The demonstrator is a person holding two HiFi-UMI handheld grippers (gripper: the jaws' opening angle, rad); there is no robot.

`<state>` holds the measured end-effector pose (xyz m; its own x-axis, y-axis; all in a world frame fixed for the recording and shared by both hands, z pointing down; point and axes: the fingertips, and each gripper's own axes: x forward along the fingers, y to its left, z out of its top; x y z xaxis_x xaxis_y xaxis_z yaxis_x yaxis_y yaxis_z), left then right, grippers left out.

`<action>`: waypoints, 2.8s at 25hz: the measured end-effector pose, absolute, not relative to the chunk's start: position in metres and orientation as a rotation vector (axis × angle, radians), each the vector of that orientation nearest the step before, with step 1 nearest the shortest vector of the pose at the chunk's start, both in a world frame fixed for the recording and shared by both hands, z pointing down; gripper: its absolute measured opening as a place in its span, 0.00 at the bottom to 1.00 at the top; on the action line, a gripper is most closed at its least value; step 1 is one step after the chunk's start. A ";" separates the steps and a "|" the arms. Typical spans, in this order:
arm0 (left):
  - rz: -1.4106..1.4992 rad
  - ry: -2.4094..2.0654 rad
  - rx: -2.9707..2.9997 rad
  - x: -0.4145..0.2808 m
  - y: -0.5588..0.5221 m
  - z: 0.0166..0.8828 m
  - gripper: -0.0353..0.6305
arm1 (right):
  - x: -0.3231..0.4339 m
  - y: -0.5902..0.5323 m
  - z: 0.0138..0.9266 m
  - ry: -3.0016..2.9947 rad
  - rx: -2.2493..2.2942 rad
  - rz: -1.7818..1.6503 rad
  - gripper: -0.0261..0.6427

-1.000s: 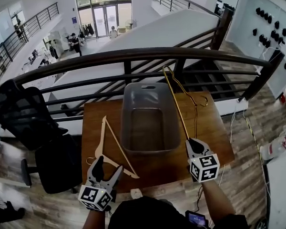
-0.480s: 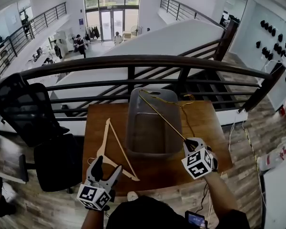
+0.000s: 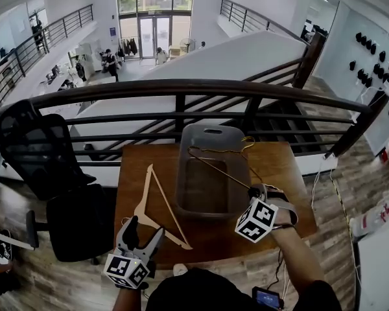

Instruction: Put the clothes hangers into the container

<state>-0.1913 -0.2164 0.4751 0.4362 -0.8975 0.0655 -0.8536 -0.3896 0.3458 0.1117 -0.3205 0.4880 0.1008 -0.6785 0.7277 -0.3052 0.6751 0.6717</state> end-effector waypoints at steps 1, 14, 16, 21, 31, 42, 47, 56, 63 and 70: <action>-0.188 -1.506 2.360 -0.194 -0.216 0.475 0.61 | 0.106 -0.322 0.489 -1.488 0.842 -0.340 0.08; -0.190 -1.589 2.266 -0.228 -0.199 0.488 0.61 | 0.068 -0.341 0.526 -1.359 0.669 -0.406 0.09; -0.179 -1.584 2.263 -0.229 -0.198 0.492 0.61 | 0.064 -0.343 0.533 -1.376 0.662 -0.384 0.09; -0.140 -1.570 2.276 -0.224 -0.197 0.492 0.61 | 0.053 -0.352 0.534 -1.434 0.689 -0.363 0.03; -0.091 -1.612 2.276 -0.209 -0.192 0.484 0.61 | 0.044 -0.348 0.524 -1.631 0.727 -0.334 0.13; -0.031 -1.645 2.369 -0.178 -0.212 0.449 0.59 | 0.057 -0.338 0.437 -2.146 1.076 -0.305 0.06; -0.042 -1.651 2.419 -0.156 -0.222 0.433 0.48 | 0.093 -0.324 0.391 -2.507 1.262 -0.094 0.03; -0.112 -1.686 2.465 -0.130 -0.219 0.406 0.34 | 0.142 -0.286 0.367 -2.923 1.460 0.072 0.05; -0.134 -1.703 2.427 -0.121 -0.210 0.421 0.31 | 0.150 -0.263 0.375 -3.009 1.421 0.098 0.03; -0.099 -1.723 2.385 -0.121 -0.194 0.434 0.28 | 0.127 -0.243 0.388 -3.025 1.276 0.093 0.03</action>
